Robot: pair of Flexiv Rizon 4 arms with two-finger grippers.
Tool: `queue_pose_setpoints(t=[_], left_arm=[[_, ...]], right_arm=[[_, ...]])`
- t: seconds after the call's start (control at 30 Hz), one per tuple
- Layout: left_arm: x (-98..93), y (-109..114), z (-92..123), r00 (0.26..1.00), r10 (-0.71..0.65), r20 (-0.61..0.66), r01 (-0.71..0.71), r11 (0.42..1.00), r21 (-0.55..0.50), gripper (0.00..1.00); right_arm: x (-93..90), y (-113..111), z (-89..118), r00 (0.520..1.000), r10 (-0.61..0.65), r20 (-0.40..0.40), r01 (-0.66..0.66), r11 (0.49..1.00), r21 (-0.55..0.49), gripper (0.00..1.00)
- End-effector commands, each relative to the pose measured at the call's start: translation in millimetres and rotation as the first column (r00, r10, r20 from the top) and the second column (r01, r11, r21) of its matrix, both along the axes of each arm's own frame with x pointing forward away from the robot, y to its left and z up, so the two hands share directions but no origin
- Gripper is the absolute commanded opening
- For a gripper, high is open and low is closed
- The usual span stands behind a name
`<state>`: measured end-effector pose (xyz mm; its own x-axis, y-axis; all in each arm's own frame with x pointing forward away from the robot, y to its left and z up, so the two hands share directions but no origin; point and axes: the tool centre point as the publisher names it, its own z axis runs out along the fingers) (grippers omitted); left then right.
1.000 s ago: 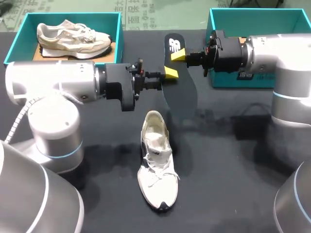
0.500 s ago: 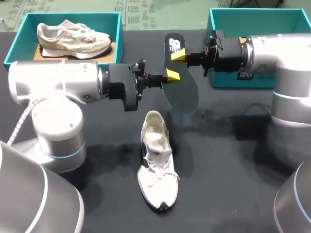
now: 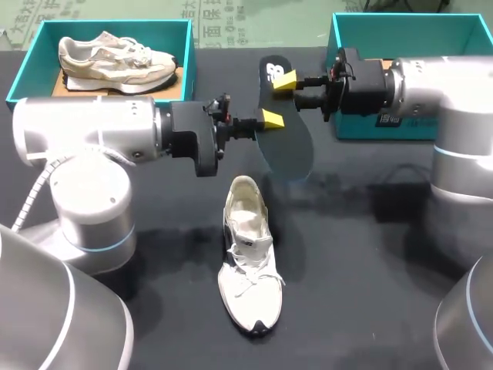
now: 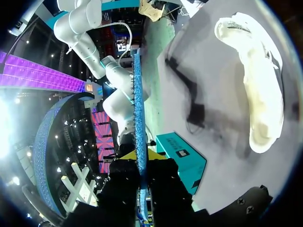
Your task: Take the shoe out of the shoebox, open the shoe tongue, remove and reinsert the insole, then place the shoe into the shoebox
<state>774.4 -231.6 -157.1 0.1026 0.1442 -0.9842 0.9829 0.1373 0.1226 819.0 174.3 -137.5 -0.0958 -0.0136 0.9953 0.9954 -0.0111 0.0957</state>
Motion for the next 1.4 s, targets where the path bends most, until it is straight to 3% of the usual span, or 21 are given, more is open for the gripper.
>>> queue_pose_setpoints(t=[0.03, 0.3, 0.53, 0.7, 0.8, 1.17, 1.2, 1.27, 1.4], left_arm=[[-2.6, 8.9, 2.9, 1.000, -0.001, -0.001, 0.001, 1.000, 0.003, 0.00], [-5.2, 40.2, 6.0, 0.997, 0.017, -0.075, -0.015, 0.999, 0.031, 0.00], [-5.8, 73.2, 6.3, 0.961, 0.043, -0.274, -0.036, 0.999, 0.032, 0.00], [-8.4, 90.5, 9.3, 0.896, 0.006, -0.444, -0.014, 1.000, -0.014, 0.00], [-9.4, 95.6, 10.8, 0.804, -0.007, -0.594, -0.014, 0.999, -0.031, 0.00], [-11.8, 94.3, 12.2, 0.814, -0.004, -0.581, 0.003, 1.000, -0.002, 0.00], [-14.2, 89.3, 14.1, 0.743, -0.046, -0.667, 0.019, 0.999, -0.048, 0.00], [-18.6, 81.6, 16.3, 0.670, -0.024, -0.742, -0.044, 0.997, -0.071, 0.00], [-22.5, 84.8, 28.1, 0.442, -0.116, -0.889, -0.117, 0.976, -0.185, 0.00]], right_arm=[[-8.5, -6.1, -1.1, 1.000, -0.015, 0.005, 0.015, 1.000, 0.007, 1.00], [-21.4, -16.8, -3.0, 0.999, 0.010, 0.039, -0.011, 1.000, 0.025, 1.00], [-32.4, -25.1, -3.2, 0.998, 0.022, 0.055, -0.022, 1.000, 0.001, 1.00], [-35.8, -27.9, -3.1, 0.999, 0.014, 0.051, -0.014, 1.000, -0.003, 1.00], [-35.8, -27.9, -3.1, 0.999, 0.014, 0.051, -0.014, 1.000, -0.003, 1.00], [-35.8, -27.9, -3.1, 0.999, 0.014, 0.051, -0.014, 1.000, -0.003, 1.00], [-35.8, -27.9, -3.1, 0.999, 0.014, 0.051, -0.014, 1.000, -0.003, 1.00], [-35.8, -27.9, -3.1, 0.999, 0.014, 0.051, -0.014, 1.000, -0.003, 1.00], [-35.8, -27.9, -3.1, 0.999, 0.014, 0.051, -0.014, 1.000, -0.003, 1.00]])
